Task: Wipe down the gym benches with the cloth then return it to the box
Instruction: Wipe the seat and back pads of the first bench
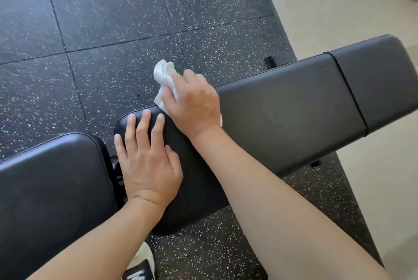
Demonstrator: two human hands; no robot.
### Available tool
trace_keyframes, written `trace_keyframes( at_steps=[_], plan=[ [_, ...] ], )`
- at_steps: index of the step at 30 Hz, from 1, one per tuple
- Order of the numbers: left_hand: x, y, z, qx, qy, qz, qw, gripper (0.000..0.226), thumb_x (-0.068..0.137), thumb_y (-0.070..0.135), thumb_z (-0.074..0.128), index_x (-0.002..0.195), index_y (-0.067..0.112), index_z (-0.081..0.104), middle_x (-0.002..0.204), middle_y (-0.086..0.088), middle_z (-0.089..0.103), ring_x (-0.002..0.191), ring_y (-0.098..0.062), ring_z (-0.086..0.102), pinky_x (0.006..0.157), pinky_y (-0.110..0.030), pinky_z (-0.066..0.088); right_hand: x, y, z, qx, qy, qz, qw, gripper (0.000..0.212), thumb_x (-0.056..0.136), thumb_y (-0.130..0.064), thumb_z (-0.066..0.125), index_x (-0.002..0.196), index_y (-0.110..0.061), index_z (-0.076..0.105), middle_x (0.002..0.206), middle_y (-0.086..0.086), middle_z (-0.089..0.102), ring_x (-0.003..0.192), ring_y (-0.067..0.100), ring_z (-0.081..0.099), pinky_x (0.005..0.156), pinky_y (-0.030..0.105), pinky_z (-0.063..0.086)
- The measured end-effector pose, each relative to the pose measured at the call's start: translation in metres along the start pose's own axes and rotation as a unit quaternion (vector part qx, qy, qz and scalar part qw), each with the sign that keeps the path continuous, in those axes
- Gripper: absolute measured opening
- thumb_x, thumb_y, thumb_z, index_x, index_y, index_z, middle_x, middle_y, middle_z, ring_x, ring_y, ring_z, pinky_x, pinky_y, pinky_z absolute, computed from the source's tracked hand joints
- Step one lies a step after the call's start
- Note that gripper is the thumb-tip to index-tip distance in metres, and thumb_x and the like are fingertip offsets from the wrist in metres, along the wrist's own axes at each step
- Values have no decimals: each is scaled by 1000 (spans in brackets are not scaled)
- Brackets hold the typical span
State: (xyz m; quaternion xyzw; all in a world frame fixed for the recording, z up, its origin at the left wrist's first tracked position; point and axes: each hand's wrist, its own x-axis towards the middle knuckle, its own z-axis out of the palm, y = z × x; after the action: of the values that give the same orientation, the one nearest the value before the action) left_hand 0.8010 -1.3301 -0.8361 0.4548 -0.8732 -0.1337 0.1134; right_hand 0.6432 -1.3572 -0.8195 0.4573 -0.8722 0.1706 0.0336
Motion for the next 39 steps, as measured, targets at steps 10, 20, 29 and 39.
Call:
trace_keyframes(
  at_steps=[10,20,29,39],
  plan=[
    [1,4,-12,-15,-31,-13,999,66,91,29,47,157,19,45,167,-6,36,158,-33,23,126,-63,17,26,-4,8,42,-91,-14,995,47,105,-49,46,92,-13,73,94,7,64,92,32,62,74,41,48],
    [13,24,-31,-10,-76,-69,995,61,90,17,58,150,16,52,164,-7,40,156,-34,26,122,-63,27,-164,142,-71,88,-10,-82,993,35,104,-45,50,118,-18,68,83,-8,46,72,17,41,62,33,42],
    [20,126,-4,-57,-93,18,994,55,95,11,54,149,22,55,165,-2,40,158,-26,25,127,-57,17,-209,206,-131,120,-30,8,992,24,102,-39,59,111,-21,72,80,-13,41,70,10,43,60,23,41],
    [9,152,45,19,5,-19,1000,51,98,22,50,148,24,48,163,-4,39,157,-32,25,127,-62,15,-192,234,-113,115,27,69,991,39,108,-43,45,129,-19,68,83,-11,40,72,11,39,62,24,41]
  ],
)
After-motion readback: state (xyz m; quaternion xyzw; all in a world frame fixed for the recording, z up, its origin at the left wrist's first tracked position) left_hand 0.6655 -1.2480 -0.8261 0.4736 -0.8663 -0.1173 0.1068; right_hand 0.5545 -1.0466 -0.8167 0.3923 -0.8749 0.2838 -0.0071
